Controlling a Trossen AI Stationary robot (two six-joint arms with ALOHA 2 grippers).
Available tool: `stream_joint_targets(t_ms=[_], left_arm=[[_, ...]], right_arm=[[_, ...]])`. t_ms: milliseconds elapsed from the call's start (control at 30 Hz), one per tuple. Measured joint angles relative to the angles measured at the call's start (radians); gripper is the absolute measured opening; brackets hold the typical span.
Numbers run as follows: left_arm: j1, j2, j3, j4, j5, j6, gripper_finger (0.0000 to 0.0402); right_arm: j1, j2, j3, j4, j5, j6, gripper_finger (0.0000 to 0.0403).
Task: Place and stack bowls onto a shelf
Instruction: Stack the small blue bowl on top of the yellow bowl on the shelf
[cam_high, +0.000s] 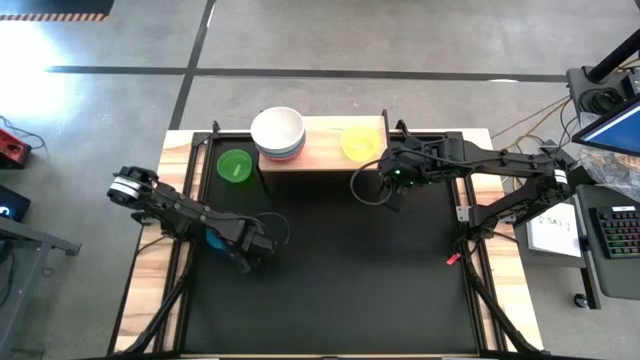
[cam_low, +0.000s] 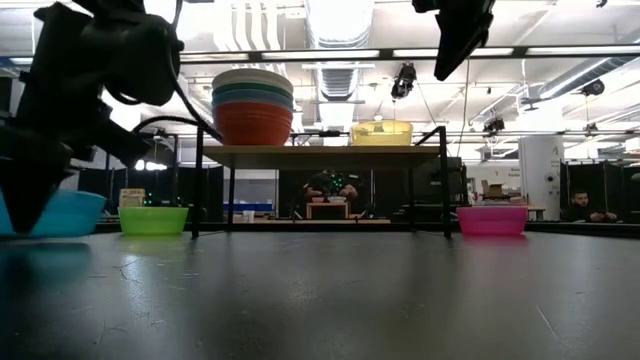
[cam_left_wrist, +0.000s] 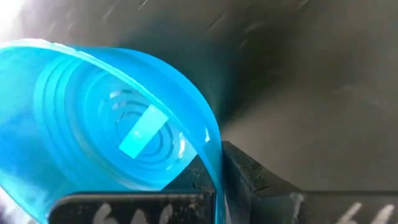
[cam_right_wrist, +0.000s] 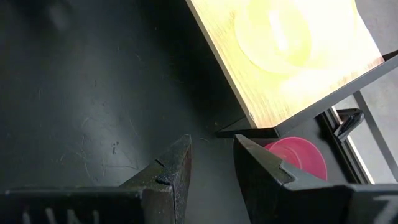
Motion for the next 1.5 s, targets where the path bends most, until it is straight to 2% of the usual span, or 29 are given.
stream_joint_targets(t_ms=[200,467,633,833,1000,1100,1233,1400,1500], left_arm=[[0.000,0.019,0.101,-0.175,-0.040,0.047,0.0000],[0.000,0.110,0.335,-0.305,-0.241,0.242,0.0000],[0.000,0.178,0.431,-0.349,-0.357,0.347,0.0000],[0.000,0.234,0.474,-0.362,-0.370,0.404,0.0000],[0.003,0.244,0.489,-0.322,-0.388,0.504,0.0000],[0.008,0.238,0.510,-0.252,-0.375,0.612,0.0000],[0.021,0.236,0.574,-0.168,-0.274,0.788,0.0000],[0.032,0.236,0.655,-0.059,-0.058,1.039,0.0000],[0.032,0.236,0.689,0.023,0.078,1.182,0.0000]], right_arm=[[0.000,0.000,0.000,-0.003,0.000,0.032,0.0109],[0.000,0.000,0.000,-0.005,-0.001,0.099,0.0109],[0.000,0.000,0.000,-0.027,-0.021,0.118,0.0109],[0.003,0.000,0.000,-0.050,-0.092,0.047,0.0109],[0.041,0.006,0.000,0.016,-0.183,-0.051,0.0109],[0.084,0.018,0.000,0.054,-0.247,-0.093,0.0109],[0.168,0.051,0.000,0.062,-0.270,-0.148,0.0109],[0.277,0.089,0.000,0.073,-0.258,-0.275,0.0109],[0.332,0.108,0.000,0.093,-0.190,-0.357,0.0109]])
